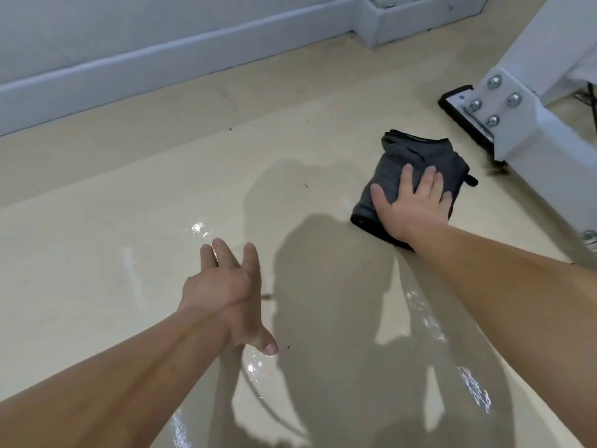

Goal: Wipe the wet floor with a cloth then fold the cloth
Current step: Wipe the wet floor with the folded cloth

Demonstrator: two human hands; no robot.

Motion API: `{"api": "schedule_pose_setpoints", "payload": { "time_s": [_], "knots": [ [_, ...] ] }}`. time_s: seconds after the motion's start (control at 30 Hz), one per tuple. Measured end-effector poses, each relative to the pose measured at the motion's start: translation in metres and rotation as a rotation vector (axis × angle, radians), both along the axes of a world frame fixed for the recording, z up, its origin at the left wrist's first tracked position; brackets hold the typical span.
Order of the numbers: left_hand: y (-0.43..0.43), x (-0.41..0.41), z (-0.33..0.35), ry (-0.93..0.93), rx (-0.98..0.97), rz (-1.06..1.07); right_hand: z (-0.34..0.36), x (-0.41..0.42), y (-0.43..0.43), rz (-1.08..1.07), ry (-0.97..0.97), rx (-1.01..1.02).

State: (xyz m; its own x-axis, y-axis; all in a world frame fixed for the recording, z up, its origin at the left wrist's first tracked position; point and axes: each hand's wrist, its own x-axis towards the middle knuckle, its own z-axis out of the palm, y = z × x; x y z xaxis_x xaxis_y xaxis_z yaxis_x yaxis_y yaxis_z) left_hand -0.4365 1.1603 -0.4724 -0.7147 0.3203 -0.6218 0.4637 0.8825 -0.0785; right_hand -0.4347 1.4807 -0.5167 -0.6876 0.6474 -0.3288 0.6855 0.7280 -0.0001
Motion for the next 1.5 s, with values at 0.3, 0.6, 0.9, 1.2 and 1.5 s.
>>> {"api": "schedule_pose_setpoints", "payload": {
  "time_s": [0.3,0.6,0.9,1.2,1.5],
  "knots": [
    [-0.009,0.0,0.001,-0.011,0.057,0.0,-0.007,0.015,-0.099,0.01,0.049,0.049],
    [-0.042,0.06,0.007,0.183,0.243,-0.253,-0.012,0.134,-0.204,0.485,0.184,-0.061],
    [0.042,0.117,0.022,-0.038,0.408,-0.343,0.0,0.223,-0.043,0.036,0.085,0.027],
    [0.078,0.157,0.013,-0.128,0.329,-0.476,0.003,0.32,-0.055,-0.481,-0.013,0.008],
    [0.023,0.126,0.024,-0.014,0.475,-0.344,-0.013,0.275,-0.197,-0.192,0.169,0.031]
  ]
}}
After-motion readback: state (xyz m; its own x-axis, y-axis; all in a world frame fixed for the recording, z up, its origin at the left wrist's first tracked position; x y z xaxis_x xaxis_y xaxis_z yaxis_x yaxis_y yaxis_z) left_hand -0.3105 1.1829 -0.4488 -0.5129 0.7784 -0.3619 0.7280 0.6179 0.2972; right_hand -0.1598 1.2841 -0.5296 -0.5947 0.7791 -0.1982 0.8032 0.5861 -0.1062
